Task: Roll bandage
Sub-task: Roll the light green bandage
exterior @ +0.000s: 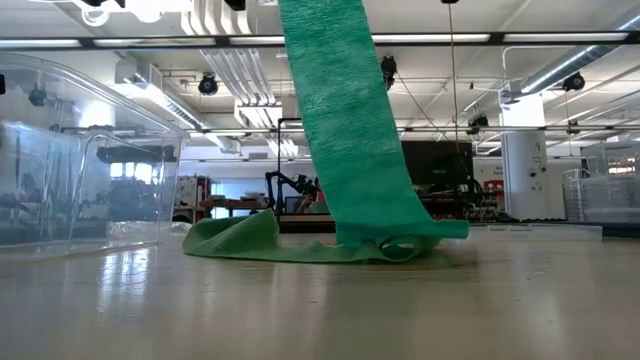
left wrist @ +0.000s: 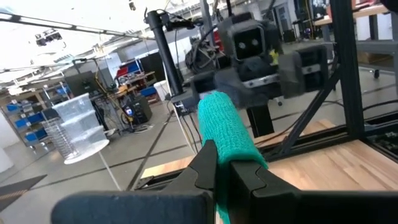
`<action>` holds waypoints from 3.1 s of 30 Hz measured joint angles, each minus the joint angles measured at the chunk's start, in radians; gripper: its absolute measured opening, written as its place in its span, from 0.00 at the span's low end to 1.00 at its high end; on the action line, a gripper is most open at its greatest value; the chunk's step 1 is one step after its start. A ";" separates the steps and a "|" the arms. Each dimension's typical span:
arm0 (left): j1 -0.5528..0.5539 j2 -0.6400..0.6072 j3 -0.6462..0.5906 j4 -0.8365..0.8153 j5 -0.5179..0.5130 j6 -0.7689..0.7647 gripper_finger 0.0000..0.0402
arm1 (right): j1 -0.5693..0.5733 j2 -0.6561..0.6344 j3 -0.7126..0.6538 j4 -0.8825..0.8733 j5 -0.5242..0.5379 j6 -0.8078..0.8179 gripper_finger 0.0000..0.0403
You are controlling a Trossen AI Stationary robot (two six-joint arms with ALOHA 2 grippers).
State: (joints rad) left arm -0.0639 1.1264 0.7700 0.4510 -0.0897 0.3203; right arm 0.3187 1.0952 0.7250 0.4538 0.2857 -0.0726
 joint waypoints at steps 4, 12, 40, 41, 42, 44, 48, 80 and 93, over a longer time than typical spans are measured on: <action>0.000 -0.020 -0.010 -0.020 0.020 -0.014 0.00 | -0.003 -0.007 0.000 -0.014 -0.023 -0.005 0.50; 0.011 -0.094 -0.078 -0.009 0.022 0.012 0.00 | -0.045 -0.023 0.001 0.009 -0.012 0.005 0.47; 0.048 -0.050 -0.175 0.079 0.020 0.039 0.00 | -0.249 0.041 0.001 -0.015 -0.155 0.068 0.47; 0.048 -0.050 -0.175 0.080 0.020 0.044 0.00 | -0.249 0.041 -0.002 0.001 -0.155 0.086 0.48; 0.048 -0.050 -0.175 0.081 0.020 0.051 0.00 | -0.249 0.041 -0.002 0.021 -0.156 0.099 0.49; 0.048 -0.051 -0.175 0.086 0.020 0.081 0.00 | -0.249 0.041 -0.002 0.071 -0.159 0.103 0.50; 0.048 -0.054 -0.170 0.097 0.019 0.167 0.01 | -0.251 0.070 0.001 0.142 -0.158 0.092 0.56; 0.048 -0.064 -0.116 0.080 0.018 0.759 0.00 | -0.330 0.332 0.361 -0.123 -0.268 0.177 0.75; 0.048 -0.065 -0.093 0.068 0.019 0.800 0.00 | -0.330 0.332 0.426 -0.244 -0.268 0.281 0.58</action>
State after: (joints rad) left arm -0.0162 1.0618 0.6765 0.5191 -0.0708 1.1204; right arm -0.0116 1.4269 1.1515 0.2099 0.0181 0.2081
